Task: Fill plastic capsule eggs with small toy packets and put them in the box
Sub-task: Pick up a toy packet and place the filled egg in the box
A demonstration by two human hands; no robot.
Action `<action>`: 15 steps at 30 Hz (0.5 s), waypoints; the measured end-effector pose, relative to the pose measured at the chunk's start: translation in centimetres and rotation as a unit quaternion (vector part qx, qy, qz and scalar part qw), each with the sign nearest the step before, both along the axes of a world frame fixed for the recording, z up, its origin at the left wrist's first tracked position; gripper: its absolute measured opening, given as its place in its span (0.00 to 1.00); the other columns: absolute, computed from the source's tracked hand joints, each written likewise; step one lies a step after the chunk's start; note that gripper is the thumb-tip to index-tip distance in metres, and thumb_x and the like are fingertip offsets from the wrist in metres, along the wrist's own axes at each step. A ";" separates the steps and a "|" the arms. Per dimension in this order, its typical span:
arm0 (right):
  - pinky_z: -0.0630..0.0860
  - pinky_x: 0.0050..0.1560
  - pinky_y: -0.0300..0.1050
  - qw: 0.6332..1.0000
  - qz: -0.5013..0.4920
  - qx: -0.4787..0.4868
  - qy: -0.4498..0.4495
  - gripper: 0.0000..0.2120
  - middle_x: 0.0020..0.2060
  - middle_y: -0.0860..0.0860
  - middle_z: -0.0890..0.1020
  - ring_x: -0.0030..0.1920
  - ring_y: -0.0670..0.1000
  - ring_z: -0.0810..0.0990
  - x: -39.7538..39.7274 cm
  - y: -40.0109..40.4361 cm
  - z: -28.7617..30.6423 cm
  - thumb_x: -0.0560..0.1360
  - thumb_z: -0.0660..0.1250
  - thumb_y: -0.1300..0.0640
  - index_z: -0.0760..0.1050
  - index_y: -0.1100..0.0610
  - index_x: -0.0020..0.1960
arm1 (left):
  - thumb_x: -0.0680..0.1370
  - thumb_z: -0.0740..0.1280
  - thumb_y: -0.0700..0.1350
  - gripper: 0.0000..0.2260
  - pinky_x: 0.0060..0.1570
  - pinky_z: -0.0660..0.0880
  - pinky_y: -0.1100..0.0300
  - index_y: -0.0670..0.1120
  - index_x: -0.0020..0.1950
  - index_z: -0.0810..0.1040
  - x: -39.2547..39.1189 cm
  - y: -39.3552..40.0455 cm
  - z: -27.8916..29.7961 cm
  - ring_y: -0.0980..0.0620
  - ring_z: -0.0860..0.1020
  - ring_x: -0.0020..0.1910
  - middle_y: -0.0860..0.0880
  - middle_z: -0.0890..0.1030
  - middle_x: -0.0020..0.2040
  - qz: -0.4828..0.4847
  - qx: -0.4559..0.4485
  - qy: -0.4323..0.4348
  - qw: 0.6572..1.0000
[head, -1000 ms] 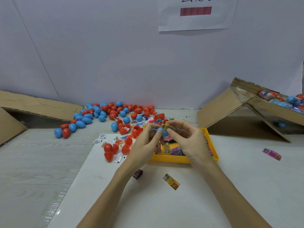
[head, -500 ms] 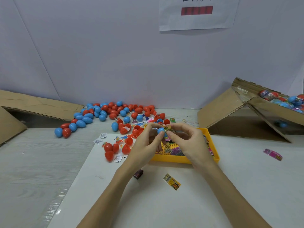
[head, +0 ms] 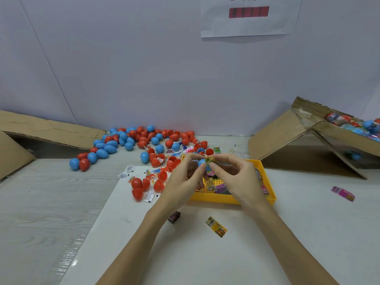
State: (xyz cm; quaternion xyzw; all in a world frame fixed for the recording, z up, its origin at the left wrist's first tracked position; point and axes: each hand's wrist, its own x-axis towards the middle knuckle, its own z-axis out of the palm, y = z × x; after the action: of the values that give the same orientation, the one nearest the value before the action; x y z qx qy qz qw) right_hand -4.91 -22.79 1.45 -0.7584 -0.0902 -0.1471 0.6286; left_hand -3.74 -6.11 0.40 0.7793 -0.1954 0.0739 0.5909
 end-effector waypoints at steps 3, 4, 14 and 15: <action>0.82 0.47 0.34 1.000 0.001 0.004 0.011 0.10 0.51 0.40 0.86 0.51 0.38 0.85 0.0 -0.1 0.1 0.76 0.75 0.53 0.82 0.42 0.56 | 0.84 0.63 0.46 0.10 0.38 0.79 0.60 0.48 0.65 0.73 -0.2 -0.1 0.1 0.53 0.79 0.35 0.55 0.81 0.38 0.000 -0.013 -0.006 1.000; 0.82 0.47 0.33 1.000 0.002 0.007 0.013 0.10 0.50 0.40 0.87 0.50 0.38 0.85 0.0 -0.2 0.1 0.76 0.75 0.53 0.83 0.43 0.56 | 0.84 0.63 0.46 0.10 0.38 0.79 0.59 0.48 0.65 0.72 -0.2 -0.2 0.1 0.52 0.79 0.35 0.54 0.81 0.38 -0.002 -0.022 -0.008 1.000; 0.83 0.50 0.41 0.969 0.059 0.205 0.123 0.15 0.53 0.48 0.88 0.56 0.48 0.86 -0.1 0.1 0.3 0.70 0.77 0.51 0.85 0.49 0.56 | 0.78 0.74 0.39 0.20 0.44 0.78 0.67 0.45 0.68 0.73 -0.2 -0.4 -0.3 0.56 0.81 0.43 0.55 0.81 0.46 0.074 0.063 -0.174 0.980; 0.83 0.52 0.40 0.961 0.068 0.231 0.136 0.16 0.53 0.48 0.88 0.56 0.48 0.86 -0.1 0.1 0.4 0.69 0.77 0.51 0.85 0.51 0.56 | 0.78 0.73 0.39 0.20 0.45 0.77 0.68 0.44 0.69 0.74 -0.2 -0.3 -0.3 0.56 0.81 0.43 0.55 0.81 0.46 0.084 0.074 -0.192 0.975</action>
State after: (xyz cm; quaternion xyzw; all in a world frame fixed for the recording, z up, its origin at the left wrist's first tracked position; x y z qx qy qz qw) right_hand -5.05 -22.69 1.81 -0.5974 -0.0188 -0.0169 0.8015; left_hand -3.90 -6.44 0.08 0.8055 -0.2441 0.2566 0.4751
